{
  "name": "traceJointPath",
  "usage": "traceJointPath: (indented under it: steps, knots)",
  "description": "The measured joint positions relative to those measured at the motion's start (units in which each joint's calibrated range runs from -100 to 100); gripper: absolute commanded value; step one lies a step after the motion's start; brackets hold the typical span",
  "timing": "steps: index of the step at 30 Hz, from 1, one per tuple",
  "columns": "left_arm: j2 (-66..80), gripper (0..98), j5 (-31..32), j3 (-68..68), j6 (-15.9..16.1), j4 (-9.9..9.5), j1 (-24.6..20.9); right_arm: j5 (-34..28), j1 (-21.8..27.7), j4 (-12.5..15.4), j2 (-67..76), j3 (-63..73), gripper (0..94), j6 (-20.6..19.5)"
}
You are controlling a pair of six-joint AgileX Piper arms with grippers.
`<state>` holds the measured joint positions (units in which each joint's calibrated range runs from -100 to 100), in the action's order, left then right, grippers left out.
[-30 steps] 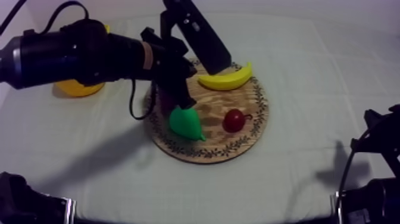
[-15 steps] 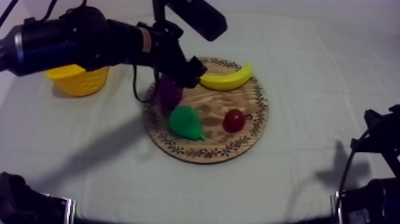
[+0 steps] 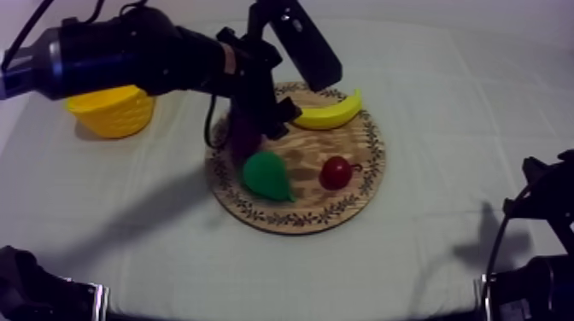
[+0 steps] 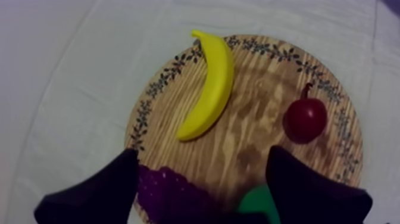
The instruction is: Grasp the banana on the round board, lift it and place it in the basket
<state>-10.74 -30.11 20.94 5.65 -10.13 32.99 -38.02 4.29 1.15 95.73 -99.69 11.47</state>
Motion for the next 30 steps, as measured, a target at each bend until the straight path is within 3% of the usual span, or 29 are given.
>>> traceJointPath:
  steps: [11, 16, 30]
  knots:
    - [-12.78, 75.8, -11.98, -15.50, 3.90, 3.03, -0.12, 0.15, 0.00, 0.00, 0.00, 0.00, 0.3, 0.00]
    - [-20.45, 75.2, -20.61, -26.59, 5.31, 4.23, -0.12, 0.15, 0.00, 0.00, 0.00, 0.00, 0.3, 0.00]
    - [-41.42, 70.4, -42.71, -55.93, 4.84, 3.46, 0.35, 0.09, 0.00, 0.00, 0.00, 0.00, 0.3, 0.00]
